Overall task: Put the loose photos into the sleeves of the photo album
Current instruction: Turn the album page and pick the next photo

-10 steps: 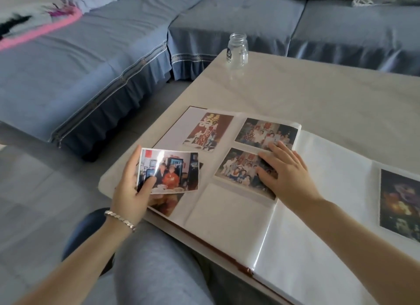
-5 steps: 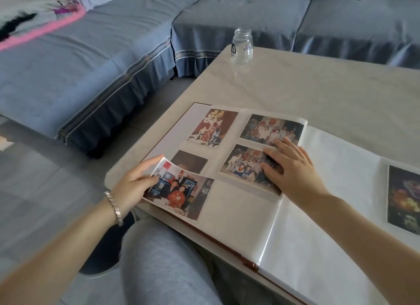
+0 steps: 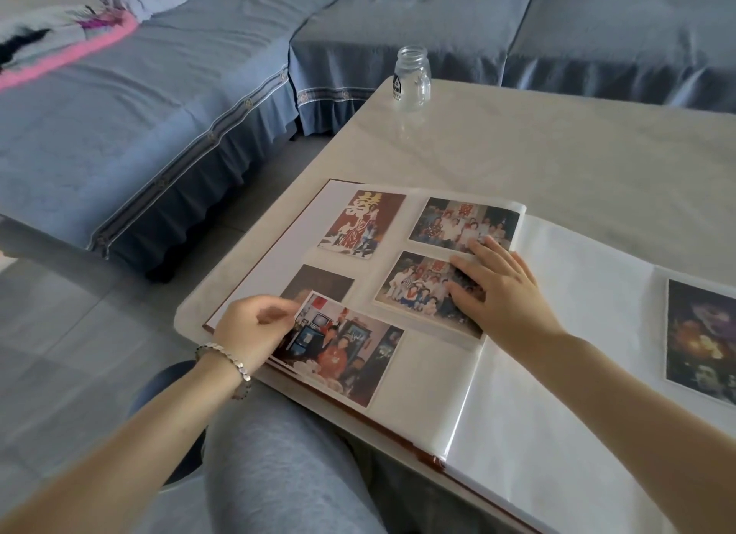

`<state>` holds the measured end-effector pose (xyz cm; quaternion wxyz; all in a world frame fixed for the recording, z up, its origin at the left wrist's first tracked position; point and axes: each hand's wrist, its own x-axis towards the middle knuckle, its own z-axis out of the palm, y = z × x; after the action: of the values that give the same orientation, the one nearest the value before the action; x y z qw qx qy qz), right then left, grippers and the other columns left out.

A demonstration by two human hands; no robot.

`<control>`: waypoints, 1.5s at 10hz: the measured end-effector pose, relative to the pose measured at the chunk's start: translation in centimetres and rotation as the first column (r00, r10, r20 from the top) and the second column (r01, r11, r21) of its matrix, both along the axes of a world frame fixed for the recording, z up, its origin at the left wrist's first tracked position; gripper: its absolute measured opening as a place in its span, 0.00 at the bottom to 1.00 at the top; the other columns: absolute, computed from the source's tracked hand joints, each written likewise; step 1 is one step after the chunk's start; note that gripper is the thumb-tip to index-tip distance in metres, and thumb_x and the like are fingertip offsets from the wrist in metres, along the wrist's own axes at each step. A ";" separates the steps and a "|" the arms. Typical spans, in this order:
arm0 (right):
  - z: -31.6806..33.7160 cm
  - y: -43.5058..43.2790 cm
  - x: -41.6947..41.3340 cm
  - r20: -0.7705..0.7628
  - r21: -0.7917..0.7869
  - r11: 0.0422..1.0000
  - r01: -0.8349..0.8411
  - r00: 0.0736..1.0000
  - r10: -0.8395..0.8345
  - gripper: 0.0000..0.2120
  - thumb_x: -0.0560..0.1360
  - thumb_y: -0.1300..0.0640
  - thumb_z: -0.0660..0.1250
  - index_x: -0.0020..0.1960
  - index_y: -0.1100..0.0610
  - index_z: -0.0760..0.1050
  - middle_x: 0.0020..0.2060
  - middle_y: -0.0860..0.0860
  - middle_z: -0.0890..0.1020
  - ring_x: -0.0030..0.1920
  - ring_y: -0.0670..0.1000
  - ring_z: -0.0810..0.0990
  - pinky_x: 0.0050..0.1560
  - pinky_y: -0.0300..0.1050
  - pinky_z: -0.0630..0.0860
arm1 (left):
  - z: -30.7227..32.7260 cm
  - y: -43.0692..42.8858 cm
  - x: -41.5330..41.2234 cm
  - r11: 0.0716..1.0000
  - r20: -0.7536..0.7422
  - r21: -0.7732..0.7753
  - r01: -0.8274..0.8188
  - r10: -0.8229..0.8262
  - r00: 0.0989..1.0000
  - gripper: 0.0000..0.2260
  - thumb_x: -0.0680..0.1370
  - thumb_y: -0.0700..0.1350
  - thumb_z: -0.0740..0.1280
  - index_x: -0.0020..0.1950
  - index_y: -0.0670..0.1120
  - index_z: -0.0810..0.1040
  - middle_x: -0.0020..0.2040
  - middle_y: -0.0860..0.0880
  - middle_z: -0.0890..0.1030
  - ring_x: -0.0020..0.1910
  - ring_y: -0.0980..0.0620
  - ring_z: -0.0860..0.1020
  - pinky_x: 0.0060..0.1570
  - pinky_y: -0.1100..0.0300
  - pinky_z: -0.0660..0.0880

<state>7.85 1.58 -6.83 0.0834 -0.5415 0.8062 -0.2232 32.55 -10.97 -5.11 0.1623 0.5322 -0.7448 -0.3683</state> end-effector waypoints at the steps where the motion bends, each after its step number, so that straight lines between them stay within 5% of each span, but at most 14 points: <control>1: 0.0 -0.1 0.0 -0.001 -0.003 1.000 -0.002 1.000 0.002 0.22 0.78 0.49 0.61 0.70 0.53 0.68 0.73 0.52 0.62 0.75 0.50 0.52 0.71 0.39 0.40 | -0.1 -0.2 0.1 1.000 0.046 0.023 -0.016 0.015 0.999 0.05 0.73 0.35 0.70 0.46 0.43 0.82 0.39 0.51 0.80 0.40 0.54 0.77 0.46 0.57 0.75; 2: 0.1 -0.1 0.1 0.004 0.006 1.000 -0.003 1.000 0.003 0.22 0.78 0.49 0.60 0.70 0.53 0.67 0.74 0.52 0.61 0.75 0.50 0.51 0.72 0.40 0.40 | 0.2 0.1 0.1 0.978 -0.059 0.209 -0.001 0.014 0.998 0.10 0.71 0.34 0.71 0.39 0.51 0.80 0.40 0.51 0.82 0.40 0.54 0.80 0.36 0.62 0.79; 3: 0.2 -0.1 0.1 0.004 0.013 1.000 -0.009 1.000 0.009 0.22 0.78 0.48 0.59 0.71 0.53 0.66 0.74 0.52 0.61 0.75 0.50 0.50 0.72 0.41 0.40 | 0.6 0.8 -0.5 0.936 -0.118 0.351 0.031 0.011 0.993 0.06 0.71 0.34 0.71 0.42 0.45 0.81 0.41 0.47 0.83 0.40 0.53 0.82 0.33 0.65 0.79; 4: 0.3 0.0 0.1 -0.003 0.030 0.999 -0.017 1.000 0.018 0.23 0.79 0.48 0.58 0.72 0.52 0.65 0.74 0.51 0.60 0.75 0.49 0.49 0.71 0.39 0.39 | 0.9 1.4 -1.5 0.920 -0.060 0.375 0.112 -0.096 0.994 0.08 0.72 0.36 0.70 0.39 0.49 0.81 0.34 0.55 0.83 0.35 0.58 0.82 0.33 0.66 0.79; 5: 0.3 0.0 0.0 -0.002 0.018 1.000 -0.014 1.000 0.014 0.22 0.79 0.48 0.58 0.71 0.53 0.65 0.74 0.51 0.60 0.75 0.49 0.50 0.71 0.38 0.39 | 1.2 1.8 -1.9 0.921 -0.079 0.384 0.067 -0.040 0.996 0.05 0.74 0.38 0.68 0.39 0.45 0.80 0.32 0.52 0.83 0.32 0.57 0.82 0.32 0.65 0.79; 6: 0.2 0.0 0.1 0.003 0.017 1.000 -0.013 1.000 0.013 0.22 0.79 0.48 0.59 0.71 0.53 0.66 0.74 0.51 0.61 0.75 0.49 0.50 0.71 0.39 0.39 | 1.7 2.3 -2.2 0.966 0.048 0.235 0.106 -0.120 0.992 0.05 0.72 0.46 0.72 0.42 0.46 0.80 0.36 0.51 0.81 0.36 0.51 0.82 0.37 0.60 0.79; 7: 0.1 0.0 0.1 0.001 0.012 1.000 -0.011 1.000 0.011 0.22 0.79 0.48 0.59 0.71 0.53 0.66 0.74 0.51 0.61 0.75 0.49 0.50 0.71 0.39 0.39 | 1.9 2.5 -2.4 0.977 0.094 0.185 0.105 -0.123 0.988 0.10 0.67 0.46 0.76 0.41 0.53 0.76 0.42 0.53 0.81 0.35 0.56 0.78 0.38 0.63 0.76; 11: 0.3 0.1 0.1 0.006 0.044 0.999 -0.011 1.000 0.011 0.23 0.79 0.46 0.56 0.72 0.51 0.64 0.74 0.50 0.59 0.75 0.48 0.49 0.71 0.38 0.38 | 2.5 2.5 -2.6 0.985 0.091 0.167 0.054 -0.070 0.993 0.10 0.66 0.41 0.77 0.38 0.53 0.79 0.39 0.55 0.81 0.39 0.59 0.79 0.47 0.60 0.75; 13: 0.6 0.1 -0.4 -0.012 0.091 0.996 -0.026 1.000 0.028 0.22 0.79 0.43 0.54 0.72 0.47 0.64 0.74 0.48 0.61 0.75 0.48 0.51 0.73 0.44 0.42 | 3.5 2.2 -2.4 0.977 0.055 0.205 0.058 -0.070 0.996 0.10 0.68 0.40 0.75 0.42 0.53 0.80 0.43 0.53 0.81 0.43 0.58 0.80 0.45 0.63 0.76; 15: 1.5 0.3 -1.0 -0.004 0.123 0.991 -0.048 0.999 0.049 0.22 0.79 0.42 0.54 0.71 0.45 0.65 0.72 0.45 0.64 0.74 0.47 0.55 0.72 0.44 0.47 | 3.7 2.5 -2.5 0.966 0.069 0.254 0.044 -0.063 0.996 0.04 0.70 0.42 0.74 0.39 0.49 0.81 0.35 0.51 0.84 0.35 0.54 0.81 0.32 0.63 0.77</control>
<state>6.83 1.87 -5.35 0.1194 -0.5554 0.8054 -0.1692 30.10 -8.47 -1.40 0.0547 0.5419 -0.7119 -0.4434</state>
